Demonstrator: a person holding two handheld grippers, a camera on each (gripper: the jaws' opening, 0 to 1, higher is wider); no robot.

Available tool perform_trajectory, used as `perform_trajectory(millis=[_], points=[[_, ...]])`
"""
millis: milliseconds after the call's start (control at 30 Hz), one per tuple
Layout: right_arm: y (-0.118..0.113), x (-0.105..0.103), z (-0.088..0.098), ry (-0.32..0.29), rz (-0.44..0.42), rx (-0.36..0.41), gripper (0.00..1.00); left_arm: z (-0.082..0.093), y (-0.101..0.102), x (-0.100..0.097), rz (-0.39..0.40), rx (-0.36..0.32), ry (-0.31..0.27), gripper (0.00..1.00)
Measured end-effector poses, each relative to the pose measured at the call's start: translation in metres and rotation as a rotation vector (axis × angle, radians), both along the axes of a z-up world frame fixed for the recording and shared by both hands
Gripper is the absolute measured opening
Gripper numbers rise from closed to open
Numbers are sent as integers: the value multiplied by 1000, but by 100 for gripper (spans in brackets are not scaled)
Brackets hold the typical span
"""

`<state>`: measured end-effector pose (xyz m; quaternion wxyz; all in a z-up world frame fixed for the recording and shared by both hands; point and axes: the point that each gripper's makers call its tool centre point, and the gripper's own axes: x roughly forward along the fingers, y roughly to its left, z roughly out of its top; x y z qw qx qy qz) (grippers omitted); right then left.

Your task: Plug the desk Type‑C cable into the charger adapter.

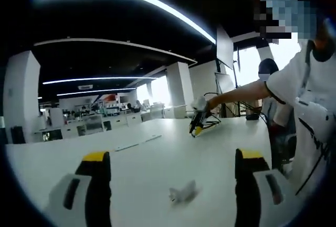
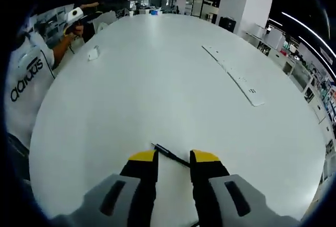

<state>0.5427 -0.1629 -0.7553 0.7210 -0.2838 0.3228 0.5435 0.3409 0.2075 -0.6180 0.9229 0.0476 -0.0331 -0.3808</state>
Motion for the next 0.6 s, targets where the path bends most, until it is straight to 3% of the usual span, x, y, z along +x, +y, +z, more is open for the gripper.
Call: perform_trajectory(millis=[133,267,600], points=[[8,-14,-5,13,48,-43,15,1,1,-3,2,1,-2,100],[0,-8,-8,37,95,-74,14,-1,1,-5,4,17,3,100],[-9,8,-9,8,145,-117,10,-4,2,-5,6,24,8,100]])
